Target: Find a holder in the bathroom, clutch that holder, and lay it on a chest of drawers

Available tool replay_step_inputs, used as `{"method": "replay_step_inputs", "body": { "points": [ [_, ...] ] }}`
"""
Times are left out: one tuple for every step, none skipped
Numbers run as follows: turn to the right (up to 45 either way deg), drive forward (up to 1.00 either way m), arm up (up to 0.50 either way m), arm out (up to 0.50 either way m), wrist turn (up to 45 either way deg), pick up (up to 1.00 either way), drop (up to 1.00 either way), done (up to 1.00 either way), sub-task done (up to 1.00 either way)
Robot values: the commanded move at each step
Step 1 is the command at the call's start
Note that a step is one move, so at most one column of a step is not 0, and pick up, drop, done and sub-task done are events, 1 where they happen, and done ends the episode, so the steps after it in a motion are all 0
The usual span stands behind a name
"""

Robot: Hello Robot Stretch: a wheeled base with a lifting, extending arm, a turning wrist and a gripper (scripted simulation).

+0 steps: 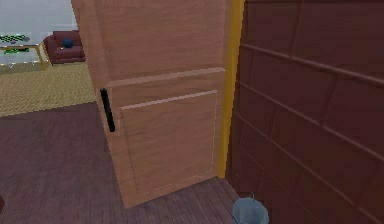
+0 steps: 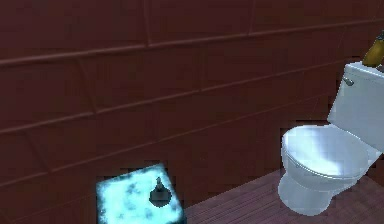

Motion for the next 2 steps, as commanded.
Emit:
{"method": "replay_step_inputs", "body": {
  "points": [
    [0.0, 0.0, 0.18, 0.0, 0.0, 0.0, 0.0, 0.0, 0.0],
    [0.0, 0.0, 0.0, 0.28, 0.0, 0.0, 0.0, 0.0, 0.0]
  ]
}}
